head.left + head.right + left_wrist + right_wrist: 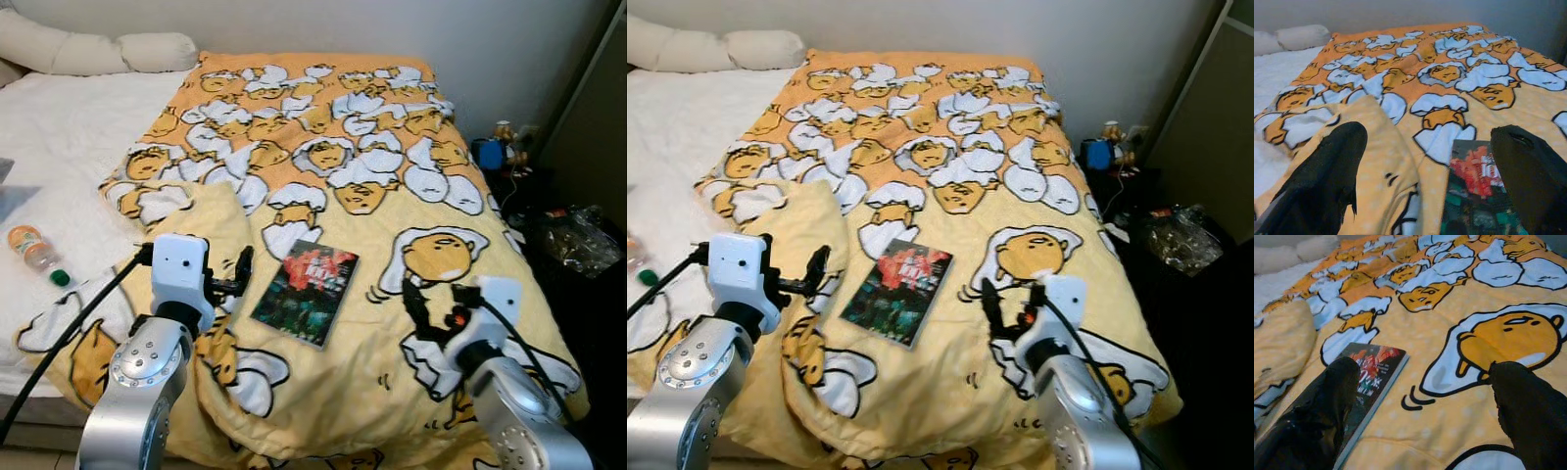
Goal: Clean up the room
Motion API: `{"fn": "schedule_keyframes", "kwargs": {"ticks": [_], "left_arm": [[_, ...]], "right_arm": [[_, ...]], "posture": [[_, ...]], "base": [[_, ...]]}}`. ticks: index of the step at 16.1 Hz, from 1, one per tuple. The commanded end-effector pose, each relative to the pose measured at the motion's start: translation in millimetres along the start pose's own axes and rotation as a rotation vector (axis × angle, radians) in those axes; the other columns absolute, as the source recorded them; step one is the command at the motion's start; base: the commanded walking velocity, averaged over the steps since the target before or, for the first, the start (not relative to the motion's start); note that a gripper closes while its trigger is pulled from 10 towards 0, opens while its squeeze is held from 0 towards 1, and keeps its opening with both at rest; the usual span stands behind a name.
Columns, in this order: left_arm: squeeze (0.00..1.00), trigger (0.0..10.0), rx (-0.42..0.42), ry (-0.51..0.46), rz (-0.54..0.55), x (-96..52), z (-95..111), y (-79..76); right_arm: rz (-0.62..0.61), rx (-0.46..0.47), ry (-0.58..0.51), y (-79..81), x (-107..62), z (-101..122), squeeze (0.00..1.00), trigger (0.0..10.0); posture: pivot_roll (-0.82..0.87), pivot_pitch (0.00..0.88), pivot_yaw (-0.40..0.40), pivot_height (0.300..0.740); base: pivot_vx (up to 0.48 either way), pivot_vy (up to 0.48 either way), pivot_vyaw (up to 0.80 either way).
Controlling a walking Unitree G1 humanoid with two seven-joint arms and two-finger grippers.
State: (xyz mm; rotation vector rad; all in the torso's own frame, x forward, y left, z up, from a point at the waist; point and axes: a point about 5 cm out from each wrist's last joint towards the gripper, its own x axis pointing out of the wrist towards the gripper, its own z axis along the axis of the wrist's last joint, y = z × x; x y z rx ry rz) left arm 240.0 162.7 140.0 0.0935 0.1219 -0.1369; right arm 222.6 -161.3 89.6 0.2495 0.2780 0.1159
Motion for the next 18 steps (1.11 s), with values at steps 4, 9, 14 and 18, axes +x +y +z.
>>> {"fn": "schedule_keyframes", "kwargs": {"ticks": [4, 9, 14, 18], "left_arm": [[0.00, 10.0, 0.006, 0.020, 0.009, -1.7, -2.2, 3.3], [0.00, 10.0, 0.017, 0.029, 0.005, -6.8, -3.8, 1.8], [0.00, 10.0, 0.019, 0.033, 0.001, -5.9, -3.5, 2.0], [0.00, 10.0, 0.022, 0.018, 0.013, -4.1, -2.2, 2.0]], "right_arm": [[0.017, 0.006, -0.007, 5.3, 1.0, 2.3, 0.00, 10.0], [0.009, 0.026, 0.015, 4.7, 0.9, -0.8, 0.00, 10.0], [-0.012, 0.030, 0.022, 3.1, -0.4, -2.0, 0.00, 10.0], [-0.019, 0.021, 0.022, 2.2, -1.2, -1.1, 0.00, 10.0]], "posture": [[0.00, 0.000, 0.036, 0.740], [0.01, 0.000, 0.031, 0.740], [0.00, 0.000, 0.040, 0.740], [0.00, 0.000, 0.035, 0.740]], "base": [[0.000, 0.379, 0.00], [0.000, 0.437, 0.00], [0.000, 0.439, 0.00], [0.000, 0.331, 0.00]]}}
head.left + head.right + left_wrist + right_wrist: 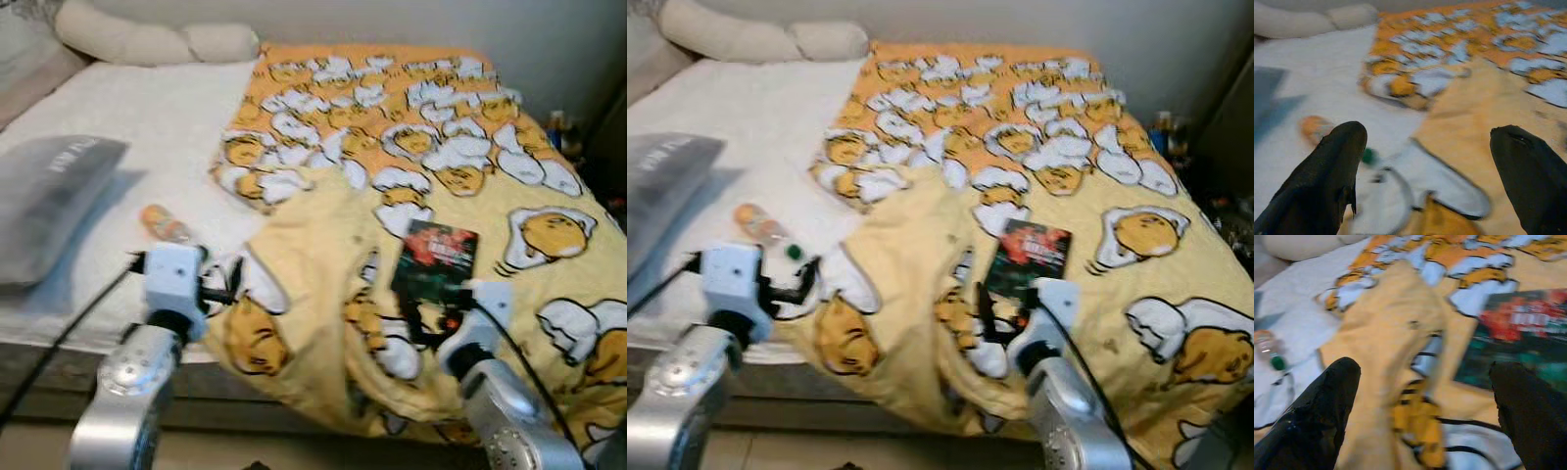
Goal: Clean up the room
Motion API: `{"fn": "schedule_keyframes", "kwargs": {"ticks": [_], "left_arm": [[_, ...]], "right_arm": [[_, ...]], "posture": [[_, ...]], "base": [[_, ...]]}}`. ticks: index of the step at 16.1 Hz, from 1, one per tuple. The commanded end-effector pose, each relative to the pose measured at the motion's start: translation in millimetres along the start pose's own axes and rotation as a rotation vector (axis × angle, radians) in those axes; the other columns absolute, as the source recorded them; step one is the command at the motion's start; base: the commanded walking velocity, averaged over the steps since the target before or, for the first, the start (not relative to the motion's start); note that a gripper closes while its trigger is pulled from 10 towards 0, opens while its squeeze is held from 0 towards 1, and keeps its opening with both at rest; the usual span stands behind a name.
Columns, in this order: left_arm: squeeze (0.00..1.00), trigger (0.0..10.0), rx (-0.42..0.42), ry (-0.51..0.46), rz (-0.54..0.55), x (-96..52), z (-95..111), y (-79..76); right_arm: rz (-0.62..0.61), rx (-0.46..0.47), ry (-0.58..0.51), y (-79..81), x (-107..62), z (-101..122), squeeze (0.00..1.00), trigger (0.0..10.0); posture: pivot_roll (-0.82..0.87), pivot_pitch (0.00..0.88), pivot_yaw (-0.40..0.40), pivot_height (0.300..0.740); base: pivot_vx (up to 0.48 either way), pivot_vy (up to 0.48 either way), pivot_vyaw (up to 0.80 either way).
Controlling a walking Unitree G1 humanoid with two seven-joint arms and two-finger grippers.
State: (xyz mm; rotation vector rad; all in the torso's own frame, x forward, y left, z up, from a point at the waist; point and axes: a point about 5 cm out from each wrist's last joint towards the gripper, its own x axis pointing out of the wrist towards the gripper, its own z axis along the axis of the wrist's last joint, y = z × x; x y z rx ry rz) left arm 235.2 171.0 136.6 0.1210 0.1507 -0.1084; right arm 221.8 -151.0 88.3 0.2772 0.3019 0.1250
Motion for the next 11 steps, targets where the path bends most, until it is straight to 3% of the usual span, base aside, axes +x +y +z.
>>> {"fn": "schedule_keyframes", "kwargs": {"ticks": [1, 4, 6, 9, 11], "left_arm": [[0.00, 10.0, 0.024, -0.010, -0.009, 1.5, 2.4, -5.0], [0.00, 10.0, -0.016, 0.010, 0.010, 0.5, -1.2, -5.5], [0.00, 10.0, -0.077, 0.008, 0.031, -1.0, -1.6, -4.2], [0.00, 10.0, -0.035, -0.005, 0.024, -1.9, -1.6, -5.1], [0.00, 10.0, -0.039, -0.019, 0.026, -3.6, -0.9, -5.8]], "right_arm": [[-0.029, -0.009, -0.002, -7.3, -2.4, 3.3, 0.00, 10.0], [-0.019, -0.034, -0.004, -6.5, -1.1, 6.8, 0.00, 10.0], [-0.010, -0.063, 0.004, -6.1, -0.6, 8.1, 0.00, 10.0], [0.005, -0.091, 0.006, -5.0, 0.5, 9.7, 0.00, 10.0], [0.005, -0.091, 0.009, -4.6, 1.4, 10.1, 0.00, 10.0]], "posture": [[0.00, 0.000, 0.032, 0.740], [0.00, 0.000, 0.019, 0.740], [0.01, 0.000, 0.010, 0.740], [0.02, 0.000, 0.000, 0.740], [0.02, 0.000, -0.005, 0.740]], "base": [[0.000, -0.480, 0.00], [0.000, -0.480, 0.00], [0.000, 0.000, 0.00], [0.000, 0.000, 0.00], [0.124, 0.000, -0.61]]}}
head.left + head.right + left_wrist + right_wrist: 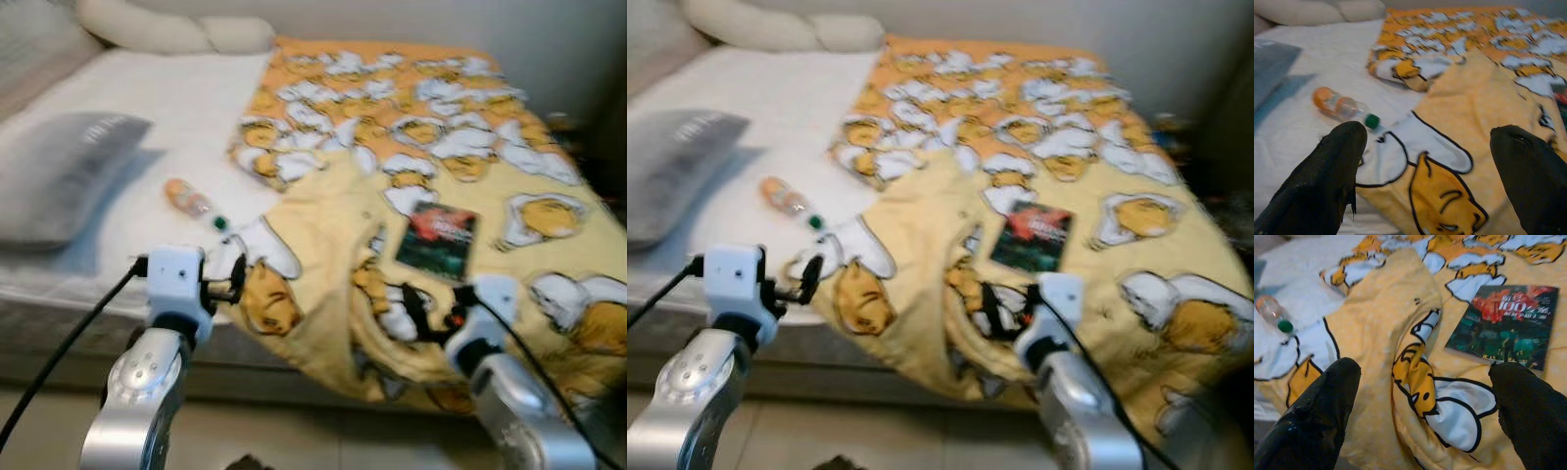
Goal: Clean up the room
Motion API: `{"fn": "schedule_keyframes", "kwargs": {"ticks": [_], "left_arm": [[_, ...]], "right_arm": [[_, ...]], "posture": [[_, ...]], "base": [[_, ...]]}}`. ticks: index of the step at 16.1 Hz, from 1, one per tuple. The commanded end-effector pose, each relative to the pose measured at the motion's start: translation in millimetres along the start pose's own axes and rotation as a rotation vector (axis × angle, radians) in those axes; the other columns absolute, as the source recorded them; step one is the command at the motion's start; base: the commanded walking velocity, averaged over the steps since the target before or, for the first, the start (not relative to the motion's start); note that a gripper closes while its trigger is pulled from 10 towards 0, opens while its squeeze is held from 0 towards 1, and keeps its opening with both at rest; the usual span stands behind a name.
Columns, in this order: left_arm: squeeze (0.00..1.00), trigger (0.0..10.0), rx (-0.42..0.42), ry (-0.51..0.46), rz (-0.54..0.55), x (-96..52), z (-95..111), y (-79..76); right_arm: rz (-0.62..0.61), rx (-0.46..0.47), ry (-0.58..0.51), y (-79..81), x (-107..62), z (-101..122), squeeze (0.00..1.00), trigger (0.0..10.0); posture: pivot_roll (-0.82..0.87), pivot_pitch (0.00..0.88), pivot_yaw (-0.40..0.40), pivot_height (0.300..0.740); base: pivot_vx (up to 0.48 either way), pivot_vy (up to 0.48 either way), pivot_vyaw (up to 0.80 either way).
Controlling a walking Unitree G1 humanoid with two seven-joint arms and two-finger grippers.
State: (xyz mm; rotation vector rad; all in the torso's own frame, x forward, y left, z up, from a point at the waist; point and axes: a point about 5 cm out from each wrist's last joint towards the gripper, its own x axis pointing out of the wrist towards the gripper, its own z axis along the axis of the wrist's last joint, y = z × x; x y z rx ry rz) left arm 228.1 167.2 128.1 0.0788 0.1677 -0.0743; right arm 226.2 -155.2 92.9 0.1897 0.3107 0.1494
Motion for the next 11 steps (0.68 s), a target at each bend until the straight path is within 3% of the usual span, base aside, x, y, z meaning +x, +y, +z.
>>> {"fn": "schedule_keyframes", "kwargs": {"ticks": [1, 2, 11], "left_arm": [[0.00, 10.0, 0.006, -0.038, -0.005, 0.6, 7.9, -0.3], [0.00, 10.0, 0.005, -0.039, -0.006, 0.1, 7.8, -0.1], [0.00, 10.0, 0.007, -0.044, -0.007, 0.9, 7.7, 1.0]], "right_arm": [[-0.004, -0.004, -0.006, -1.8, -0.7, 3.5, 0.00, 10.0], [-0.004, -0.005, -0.005, -1.8, -0.2, 3.7, 0.00, 10.0], [0.019, -0.058, -0.014, 1.9, 5.6, 7.2, 0.00, 10.0]], "posture": [[0.02, 0.000, -0.006, 0.740], [0.02, 0.000, -0.006, 0.740], [0.02, 0.000, -0.004, 0.740]], "base": [[0.326, 0.000, -0.73], [0.375, 0.000, -0.73], [0.390, 0.000, 0.00]]}}
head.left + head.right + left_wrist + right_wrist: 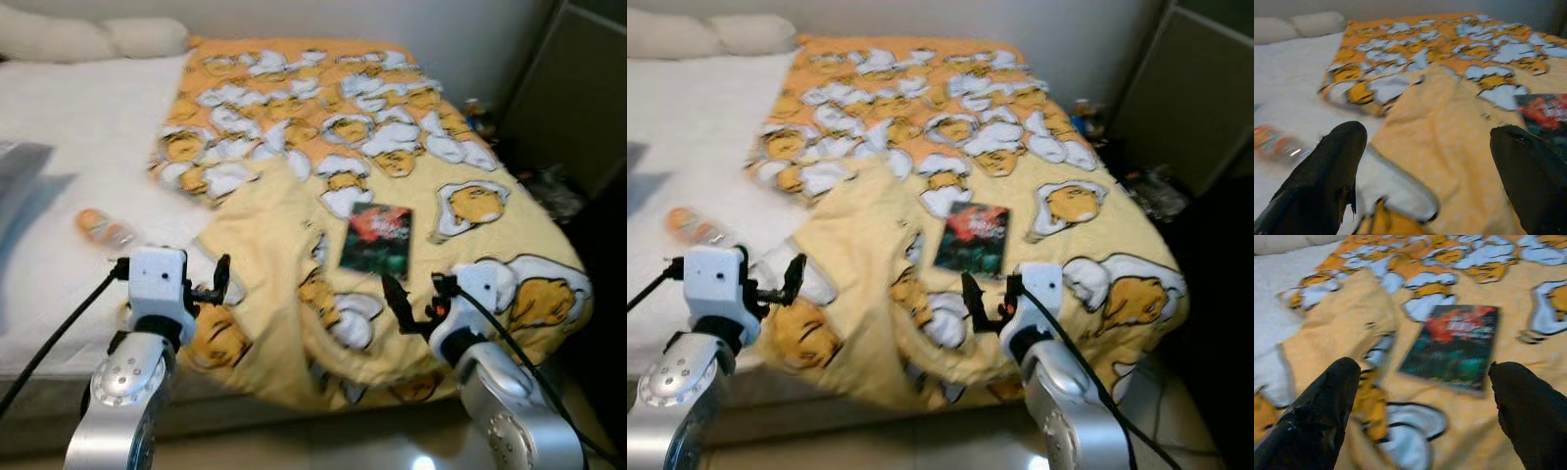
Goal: Clean up the room
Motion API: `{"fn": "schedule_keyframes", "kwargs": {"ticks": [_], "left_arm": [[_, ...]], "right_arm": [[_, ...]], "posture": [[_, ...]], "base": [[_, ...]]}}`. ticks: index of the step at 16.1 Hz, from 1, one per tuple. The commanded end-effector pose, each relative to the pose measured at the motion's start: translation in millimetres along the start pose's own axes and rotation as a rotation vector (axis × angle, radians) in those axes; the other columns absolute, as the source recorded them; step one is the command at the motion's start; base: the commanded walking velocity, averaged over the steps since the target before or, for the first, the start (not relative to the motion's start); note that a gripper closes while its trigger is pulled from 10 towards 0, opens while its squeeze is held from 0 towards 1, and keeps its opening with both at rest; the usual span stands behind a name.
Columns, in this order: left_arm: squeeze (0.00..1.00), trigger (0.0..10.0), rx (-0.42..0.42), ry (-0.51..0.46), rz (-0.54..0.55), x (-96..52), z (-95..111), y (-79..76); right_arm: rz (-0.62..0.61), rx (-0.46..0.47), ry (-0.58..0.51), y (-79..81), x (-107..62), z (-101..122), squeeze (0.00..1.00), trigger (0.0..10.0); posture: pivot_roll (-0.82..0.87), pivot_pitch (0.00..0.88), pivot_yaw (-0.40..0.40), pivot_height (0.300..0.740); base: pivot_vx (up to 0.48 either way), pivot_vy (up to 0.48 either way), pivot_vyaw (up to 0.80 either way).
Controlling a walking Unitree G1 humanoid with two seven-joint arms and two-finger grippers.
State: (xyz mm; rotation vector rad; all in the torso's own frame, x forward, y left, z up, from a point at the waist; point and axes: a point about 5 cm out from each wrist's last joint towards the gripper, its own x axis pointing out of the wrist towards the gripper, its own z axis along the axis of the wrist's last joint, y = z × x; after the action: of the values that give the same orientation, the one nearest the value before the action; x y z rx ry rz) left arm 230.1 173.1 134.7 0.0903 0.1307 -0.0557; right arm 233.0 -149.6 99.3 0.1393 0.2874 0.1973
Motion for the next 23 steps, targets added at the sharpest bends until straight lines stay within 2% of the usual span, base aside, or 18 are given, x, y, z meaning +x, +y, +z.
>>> {"fn": "schedule_keyframes", "kwargs": {"ticks": [1, 2, 5, 6, 7, 10, 13, 15, 17, 19, 21, 22, 23], "left_arm": [[0.00, 10.0, -0.005, -0.008, -0.028, 0.7, 1.5, -5.6], [0.00, 10.0, -0.005, -0.008, -0.028, 0.9, 1.4, -5.5], [0.00, 10.0, -0.005, -0.009, -0.029, 1.2, 1.1, -4.2], [0.00, 10.0, -0.005, -0.010, -0.034, 1.9, 1.4, -4.5], [0.00, 10.0, -0.005, -0.011, -0.036, 2.2, 1.5, -4.8], [0.00, 10.0, -0.005, -0.014, -0.088, 6.7, 2.6, -10.9], [0.00, 10.0, -0.021, 0.002, -0.172, 9.7, 3.1, -15.1], [0.00, 10.0, -0.022, 0.017, -0.195, 10.9, 2.7, -14.3], [0.00, 10.0, -0.008, 0.045, -0.277, 13.2, 2.1, -17.5], [0.00, 10.0, 0.013, 0.076, -0.338, 18.8, 2.1, -19.3], [0.00, 10.0, 0.033, 0.106, -0.377, 25.5, 2.1, -19.8], [0.00, 10.0, 0.027, 0.116, -0.453, 30.3, 7.6, -23.0], [0.00, 10.0, 0.024, 0.114, -0.479, 30.9, 10.1, -24.1]], "right_arm": [[-0.011, -0.033, 0.007, -3.3, 1.2, -0.1, 0.00, 10.0], [0.001, -0.060, 0.009, -1.7, 2.4, 0.0, 0.00, 10.0], [0.004, -0.056, 0.008, 0.7, 4.2, 0.4, 0.00, 10.0], [-0.027, -0.006, -0.001, -2.6, 4.7, 0.5, 0.00, 10.0], [-0.031, 0.000, -0.001, -3.5, 4.9, 0.5, 0.00, 10.0], [-0.045, -0.022, 0.026, -7.5, 7.1, 0.2, 0.00, 10.0], [-0.078, -0.043, 0.055, -14.2, 6.9, -1.1, 0.00, 10.0], [-0.140, -0.007, 0.118, -26.8, 6.7, -5.1, 0.00, 10.0], [-0.178, -0.005, 0.223, -41.7, 11.1, -9.6, 0.00, 10.0], [-0.180, -0.013, 0.278, -50.3, 20.1, -8.4, 0.00, 10.0], [-0.212, 0.029, 0.314, -62.9, 29.8, -6.3, 0.00, 10.0], [-0.234, 0.072, 0.363, -82.4, 41.1, -5.1, 0.00, 10.0], [-0.242, 0.085, 0.371, -87.6, 43.7, -4.0, 0.00, 10.0]], "posture": [[0.03, 0.000, -0.004, 0.740], [0.03, 0.000, -0.005, 0.740], [0.03, 0.000, -0.004, 0.740], [0.02, 0.000, 0.000, 0.740], [0.02, 0.000, 0.000, 0.740], [0.01, 0.000, 0.004, 0.740], [0.00, 0.000, 0.000, 0.740], [0.00, 0.000, -0.003, 0.740], [-0.01, 0.000, 0.001, 0.740], [-0.01, 0.000, 0.006, 0.740], [-0.01, 0.000, 0.008, 0.740], [-0.01, 0.000, 0.014, 0.740], [-0.01, 0.000, 0.019, 0.740]], "base": [[0.390, 0.000, 0.00], [0.386, 0.000, 0.00], [0.385, 0.000, 0.53], [0.382, 0.000, 0.00], [0.382, 0.000, 0.00], [0.362, 0.000, -0.27], [0.000, 0.000, -0.47], [0.000, 0.000, 0.00], [0.000, 0.000, 0.00], [0.000, 0.000, 0.00], [0.000, 0.000, 0.00], [0.000, 0.000, 0.00], [0.000, 0.000, 0.00]]}}
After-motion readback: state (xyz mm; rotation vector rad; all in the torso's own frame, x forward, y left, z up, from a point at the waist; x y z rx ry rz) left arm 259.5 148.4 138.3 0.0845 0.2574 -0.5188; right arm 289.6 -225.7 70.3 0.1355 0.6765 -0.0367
